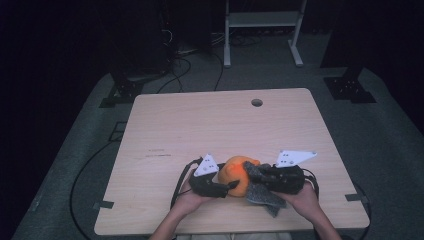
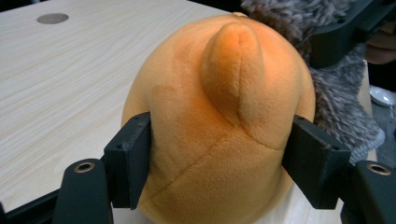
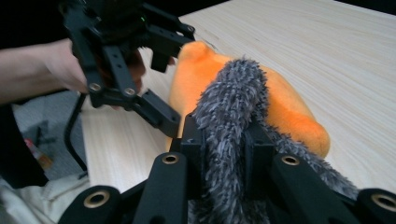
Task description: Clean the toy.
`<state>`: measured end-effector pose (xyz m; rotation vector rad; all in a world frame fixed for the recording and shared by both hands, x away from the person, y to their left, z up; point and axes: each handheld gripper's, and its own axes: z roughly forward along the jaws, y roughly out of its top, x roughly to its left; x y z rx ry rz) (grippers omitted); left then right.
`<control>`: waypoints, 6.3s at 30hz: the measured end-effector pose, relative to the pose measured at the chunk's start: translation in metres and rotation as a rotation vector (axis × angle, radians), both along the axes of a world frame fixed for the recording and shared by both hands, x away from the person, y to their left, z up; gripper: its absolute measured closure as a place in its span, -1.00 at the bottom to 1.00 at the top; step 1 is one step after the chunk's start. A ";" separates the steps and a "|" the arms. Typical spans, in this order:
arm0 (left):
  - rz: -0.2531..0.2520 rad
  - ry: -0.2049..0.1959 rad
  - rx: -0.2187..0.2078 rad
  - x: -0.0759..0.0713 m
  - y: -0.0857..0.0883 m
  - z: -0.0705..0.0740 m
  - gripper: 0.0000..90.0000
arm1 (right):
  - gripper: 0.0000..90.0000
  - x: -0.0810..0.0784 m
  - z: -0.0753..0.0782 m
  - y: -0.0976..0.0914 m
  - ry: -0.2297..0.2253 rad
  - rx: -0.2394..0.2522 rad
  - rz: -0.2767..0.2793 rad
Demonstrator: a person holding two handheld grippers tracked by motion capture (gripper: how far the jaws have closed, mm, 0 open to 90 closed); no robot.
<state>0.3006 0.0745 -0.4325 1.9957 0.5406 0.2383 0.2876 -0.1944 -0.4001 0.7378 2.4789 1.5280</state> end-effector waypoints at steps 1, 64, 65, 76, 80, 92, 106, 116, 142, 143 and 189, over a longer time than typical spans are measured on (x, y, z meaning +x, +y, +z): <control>-0.025 0.004 0.003 0.000 0.001 0.001 -0.38 | 0.64 0.002 -0.001 -0.001 0.005 0.001 -0.001; -0.088 -0.074 0.060 -0.013 -0.021 0.004 -0.21 | 0.70 0.005 0.012 -0.018 0.033 -0.030 -0.006; -0.073 -0.075 0.058 -0.013 -0.025 0.004 -0.22 | 0.70 0.002 0.014 -0.016 0.026 -0.023 0.011; -0.090 -0.047 0.072 -0.007 -0.026 0.008 -0.66 | 0.70 -0.004 0.019 -0.003 0.008 -0.030 0.083; -0.106 -0.023 0.095 0.001 -0.030 -0.001 -0.79 | 0.69 -0.004 0.019 0.000 0.018 -0.011 0.110; 0.119 -0.103 0.067 0.000 0.006 0.015 -0.06 | 0.68 0.016 -0.010 -0.019 0.085 -0.105 -0.064; 0.011 -0.058 0.008 -0.004 0.008 0.023 -0.28 | 0.68 0.015 -0.004 -0.005 0.130 0.003 0.018; -0.095 0.029 0.023 0.001 0.008 0.008 -0.24 | 0.66 0.012 0.003 -0.013 0.124 0.045 0.054; -0.140 0.032 0.070 0.002 0.009 0.003 -0.41 | 0.66 0.008 -0.004 -0.004 0.040 -0.099 0.040; -0.140 0.030 0.069 0.001 0.008 0.003 -0.41 | 0.66 0.010 -0.009 -0.005 0.052 -0.114 0.035; -0.154 -0.023 0.044 -0.003 0.003 0.021 -0.63 | -0.05 0.028 -0.038 -0.101 0.096 -0.134 -0.266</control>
